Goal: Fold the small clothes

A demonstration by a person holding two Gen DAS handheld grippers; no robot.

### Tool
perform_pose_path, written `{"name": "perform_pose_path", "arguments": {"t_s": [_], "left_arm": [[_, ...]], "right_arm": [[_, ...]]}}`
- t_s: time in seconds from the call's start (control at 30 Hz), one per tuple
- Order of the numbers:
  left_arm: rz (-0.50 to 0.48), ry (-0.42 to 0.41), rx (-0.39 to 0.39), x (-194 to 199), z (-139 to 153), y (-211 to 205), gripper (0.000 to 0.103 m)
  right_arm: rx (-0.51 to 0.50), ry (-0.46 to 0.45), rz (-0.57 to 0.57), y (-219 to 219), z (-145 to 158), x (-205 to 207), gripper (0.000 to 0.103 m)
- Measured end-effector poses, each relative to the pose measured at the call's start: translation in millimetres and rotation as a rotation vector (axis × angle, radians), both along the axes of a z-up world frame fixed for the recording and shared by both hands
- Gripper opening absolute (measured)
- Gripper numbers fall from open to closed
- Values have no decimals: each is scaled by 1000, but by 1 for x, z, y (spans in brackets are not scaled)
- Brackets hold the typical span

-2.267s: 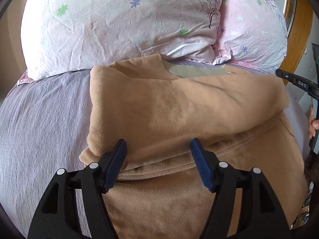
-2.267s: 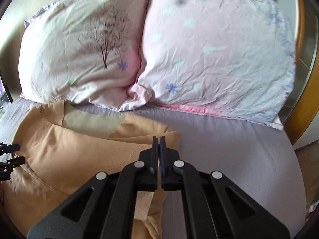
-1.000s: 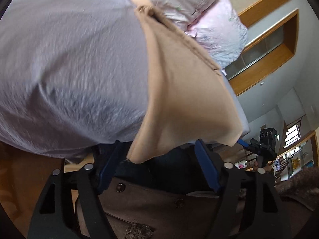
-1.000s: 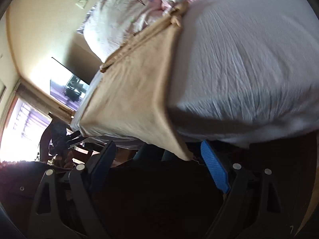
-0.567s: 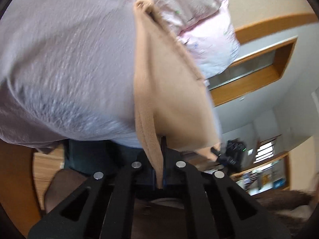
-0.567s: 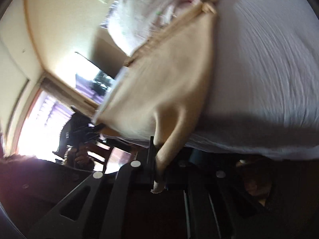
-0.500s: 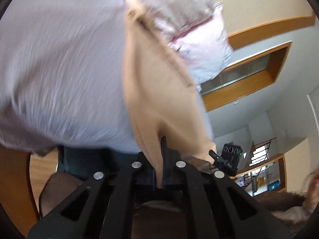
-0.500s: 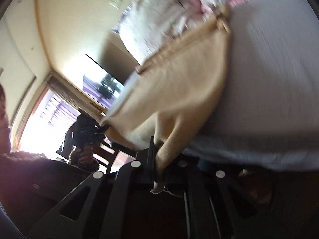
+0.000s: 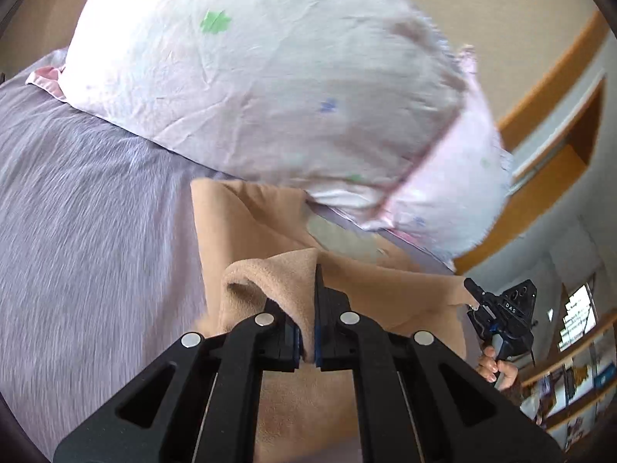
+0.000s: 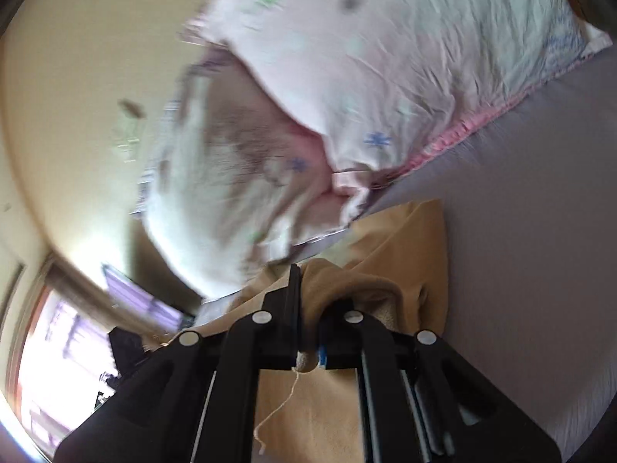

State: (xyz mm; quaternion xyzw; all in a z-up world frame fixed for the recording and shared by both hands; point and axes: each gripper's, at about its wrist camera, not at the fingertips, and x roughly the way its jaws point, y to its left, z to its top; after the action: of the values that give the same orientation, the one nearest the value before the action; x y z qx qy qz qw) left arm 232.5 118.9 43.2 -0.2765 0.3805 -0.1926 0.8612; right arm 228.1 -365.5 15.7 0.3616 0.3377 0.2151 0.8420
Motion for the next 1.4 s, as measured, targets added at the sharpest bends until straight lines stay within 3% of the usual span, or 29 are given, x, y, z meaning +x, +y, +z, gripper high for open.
{"name": "perform_pose_path", "arguments": {"t_s": [0.17, 0.27, 0.37, 0.43, 0.5, 0.53, 0.63, 0.73, 0.8, 1.0, 1.03, 1.1, 1.13, 1.17, 1.27, 1.4], "left_arm": [[60, 110, -67, 56, -28, 10, 4], [66, 182, -185, 74, -46, 22, 4], [99, 212, -290, 81, -55, 36, 5], [143, 186, -291, 80, -50, 46, 20], [223, 138, -230, 72, -37, 60, 71], [246, 128, -207, 70, -34, 63, 72], [176, 145, -154, 48, -27, 61, 72], [93, 168, -112, 25, -34, 52, 72], [48, 200, -126, 14, -43, 42, 72], [-7, 223, -108, 13, -53, 14, 71], [2, 214, -87, 11, -52, 9, 68], [55, 245, -79, 12, -56, 7, 30], [71, 276, -123, 14, -62, 10, 25], [90, 299, -178, 14, -67, 14, 22], [88, 289, -157, 13, -60, 10, 18], [46, 218, -235, 15, -21, -15, 17]], "right_arm": [[7, 159, -94, 6, -40, 62, 10], [15, 205, -146, 4, -50, 75, 56], [33, 184, -162, 2, -49, 81, 64], [17, 181, -174, 1, -49, 82, 65], [-6, 179, -186, 1, -44, 81, 64], [-38, 171, -212, 0, -38, 77, 65], [-146, 83, -266, 0, -9, 50, 79], [-176, -28, -198, 4, 14, 17, 88], [-189, -66, -169, 8, 22, 2, 96], [-216, -132, -83, 28, 23, -27, 101], [-202, -147, -81, 25, 22, -33, 101], [-129, -196, -96, 15, 17, -41, 101], [-92, -216, -108, 13, 16, -43, 101], [-35, -236, -128, 6, 12, -44, 101], [73, -204, -161, -12, -1, -46, 101], [68, -221, -203, -27, -1, -52, 101]]}}
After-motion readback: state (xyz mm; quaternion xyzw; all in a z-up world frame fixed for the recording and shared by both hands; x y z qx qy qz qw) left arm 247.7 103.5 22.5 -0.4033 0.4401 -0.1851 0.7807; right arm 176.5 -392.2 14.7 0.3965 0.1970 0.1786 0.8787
